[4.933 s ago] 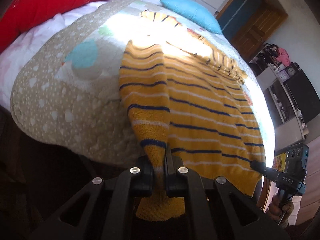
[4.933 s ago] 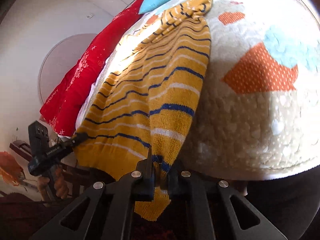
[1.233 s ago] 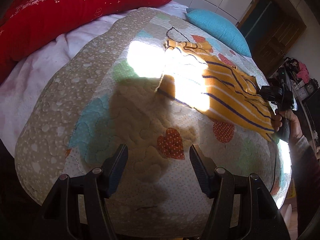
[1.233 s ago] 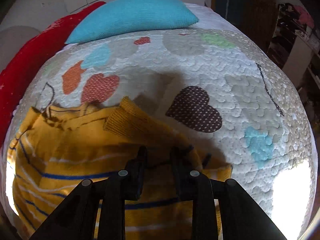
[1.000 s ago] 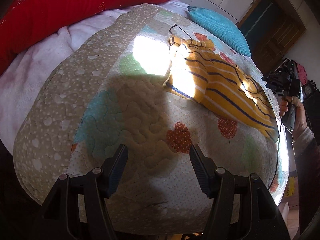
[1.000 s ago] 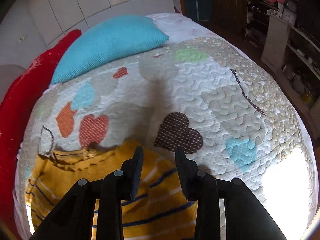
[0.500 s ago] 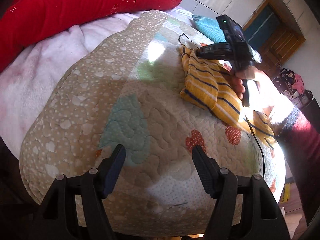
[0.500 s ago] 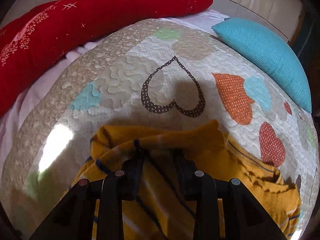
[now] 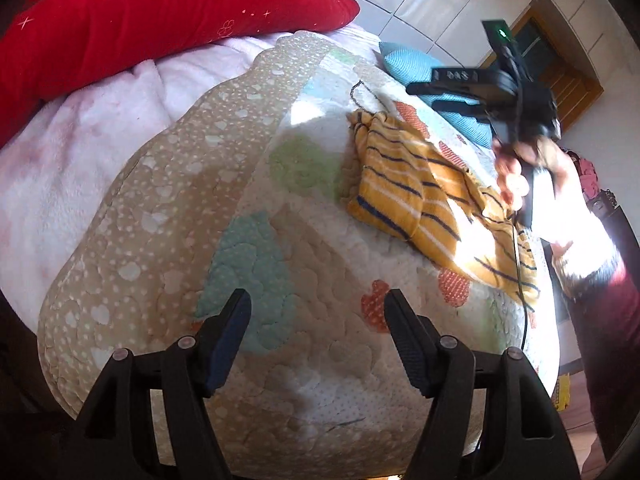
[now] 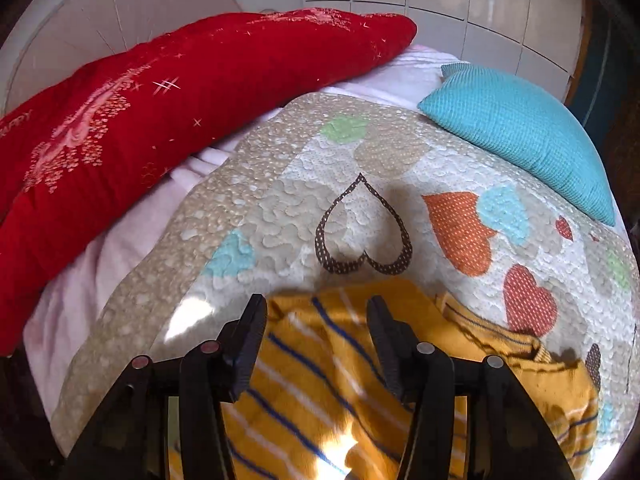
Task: Fold small clothes
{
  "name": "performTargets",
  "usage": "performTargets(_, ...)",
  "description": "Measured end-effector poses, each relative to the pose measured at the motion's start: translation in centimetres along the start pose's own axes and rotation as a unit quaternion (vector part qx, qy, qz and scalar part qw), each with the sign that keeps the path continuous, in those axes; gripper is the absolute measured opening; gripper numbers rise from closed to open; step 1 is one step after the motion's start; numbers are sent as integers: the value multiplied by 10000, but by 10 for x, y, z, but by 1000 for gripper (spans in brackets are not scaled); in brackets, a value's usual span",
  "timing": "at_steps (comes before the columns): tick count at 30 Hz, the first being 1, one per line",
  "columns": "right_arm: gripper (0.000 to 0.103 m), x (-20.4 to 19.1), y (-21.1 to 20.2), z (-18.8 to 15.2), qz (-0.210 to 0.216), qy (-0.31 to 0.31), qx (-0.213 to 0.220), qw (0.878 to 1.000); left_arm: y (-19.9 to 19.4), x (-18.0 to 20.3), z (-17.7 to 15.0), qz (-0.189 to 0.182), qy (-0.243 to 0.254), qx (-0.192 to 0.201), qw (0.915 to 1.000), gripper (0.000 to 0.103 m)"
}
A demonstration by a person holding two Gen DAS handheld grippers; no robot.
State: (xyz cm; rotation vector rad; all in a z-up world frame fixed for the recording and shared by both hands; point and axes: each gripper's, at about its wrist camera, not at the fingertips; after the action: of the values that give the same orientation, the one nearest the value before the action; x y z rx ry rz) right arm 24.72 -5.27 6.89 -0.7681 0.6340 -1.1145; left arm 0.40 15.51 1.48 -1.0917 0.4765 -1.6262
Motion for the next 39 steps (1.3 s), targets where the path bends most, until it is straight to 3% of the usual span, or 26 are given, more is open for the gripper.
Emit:
performTargets(4,61,28,-58,-60,-88,182,77,9998,20,15,26,-568,-35,40,9984,73)
performTargets(6,61,54,-82,-91,-105,572,62,9983,42,23,38,-886,-50,-38,9960,73)
performTargets(10,61,112,-126,-154,-39,1527,93,9882,90,35,57,-1116,-268,-251,9931,72)
performTargets(12,61,133,-145,-183,-161,1820,120,9831,109,34,63,-960,-488,-402,9934,26)
performTargets(13,61,143,-154,-196,-273,1910,146,9811,118,31,67,-841,-616,-577,9929,9)
performTargets(15,61,159,-171,-218,-482,2085,209,9766,116,19,74,-884,-976,-531,9899,8)
performTargets(20,61,188,-199,-260,-573,2467,369,9667,73,-1,92,25,-954,63,9954,5)
performTargets(22,61,193,-201,-270,-571,2539,414,9647,54,-10,89,-2,-1048,122,9944,8)
performTargets(24,61,195,-200,-278,-565,2627,459,9621,34,-9,81,106,-904,190,9957,27)
performTargets(26,61,196,-196,-279,-625,2670,535,9602,12,-1,68,325,-634,386,9967,53)
performTargets(30,61,191,-189,-273,-1008,2661,747,9557,-15,23,44,546,-136,569,9968,64)
performTargets(34,61,185,-173,-269,-478,2831,773,9548,-20,55,16,764,295,570,9950,67)
performTargets(36,61,187,-156,-271,-331,2874,557,9556,-25,71,0,807,497,668,9932,67)
performTargets(39,61,205,-132,-288,-816,3278,136,9411,-36,90,-19,700,705,839,9915,74)
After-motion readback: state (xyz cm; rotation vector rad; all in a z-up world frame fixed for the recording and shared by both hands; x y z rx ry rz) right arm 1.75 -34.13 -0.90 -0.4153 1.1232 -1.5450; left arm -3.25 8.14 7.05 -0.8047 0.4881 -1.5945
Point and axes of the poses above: each gripper's, at about its wrist camera, not at the fingertips, and y roughly the way its jaws point, x to its right, z to its top, and after that the axes turned 2 degrees about z, right-handed
